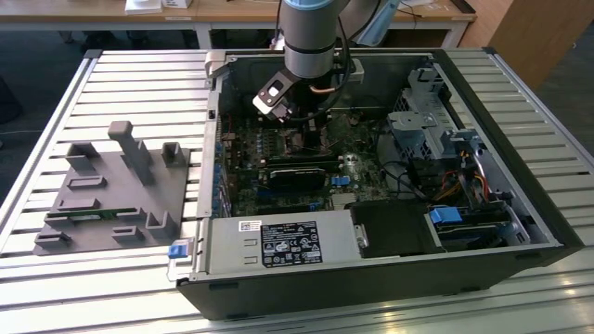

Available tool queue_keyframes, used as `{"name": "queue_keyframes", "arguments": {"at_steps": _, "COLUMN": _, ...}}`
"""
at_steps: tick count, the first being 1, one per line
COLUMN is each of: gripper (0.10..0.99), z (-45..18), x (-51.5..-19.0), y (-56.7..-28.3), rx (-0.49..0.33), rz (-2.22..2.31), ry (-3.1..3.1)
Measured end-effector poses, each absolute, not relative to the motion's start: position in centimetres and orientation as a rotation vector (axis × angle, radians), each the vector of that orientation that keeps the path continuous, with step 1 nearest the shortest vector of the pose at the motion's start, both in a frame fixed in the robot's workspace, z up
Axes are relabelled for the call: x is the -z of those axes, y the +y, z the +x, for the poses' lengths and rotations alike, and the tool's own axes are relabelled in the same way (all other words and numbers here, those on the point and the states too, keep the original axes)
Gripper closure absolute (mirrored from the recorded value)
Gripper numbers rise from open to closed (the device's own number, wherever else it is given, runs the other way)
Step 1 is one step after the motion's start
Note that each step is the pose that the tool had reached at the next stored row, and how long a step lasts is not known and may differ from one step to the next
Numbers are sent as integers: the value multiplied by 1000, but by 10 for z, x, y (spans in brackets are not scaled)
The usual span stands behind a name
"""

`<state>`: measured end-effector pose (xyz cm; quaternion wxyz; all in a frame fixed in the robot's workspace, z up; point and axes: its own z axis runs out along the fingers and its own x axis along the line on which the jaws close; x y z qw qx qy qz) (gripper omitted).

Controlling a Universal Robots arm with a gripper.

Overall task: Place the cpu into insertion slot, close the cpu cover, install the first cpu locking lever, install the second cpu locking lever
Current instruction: 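Place the cpu into insertion slot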

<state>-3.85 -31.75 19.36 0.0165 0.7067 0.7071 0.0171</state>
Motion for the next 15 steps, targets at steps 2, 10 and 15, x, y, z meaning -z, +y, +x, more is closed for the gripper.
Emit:
{"name": "queue_keyframes", "arguments": {"at_steps": 2, "gripper": 475, "z": -38, "x": -194, "y": -317, "rx": -53, "rz": 2197, "ry": 2198}}
{"name": "queue_keyframes", "arguments": {"at_steps": 10, "gripper": 475, "z": -38, "x": -193, "y": -316, "rx": -53, "rz": 2197, "ry": 2198}}
{"name": "queue_keyframes", "arguments": {"at_steps": 15, "gripper": 475, "z": -38, "x": -193, "y": -316, "rx": -54, "rz": 2197, "ry": 2199}}
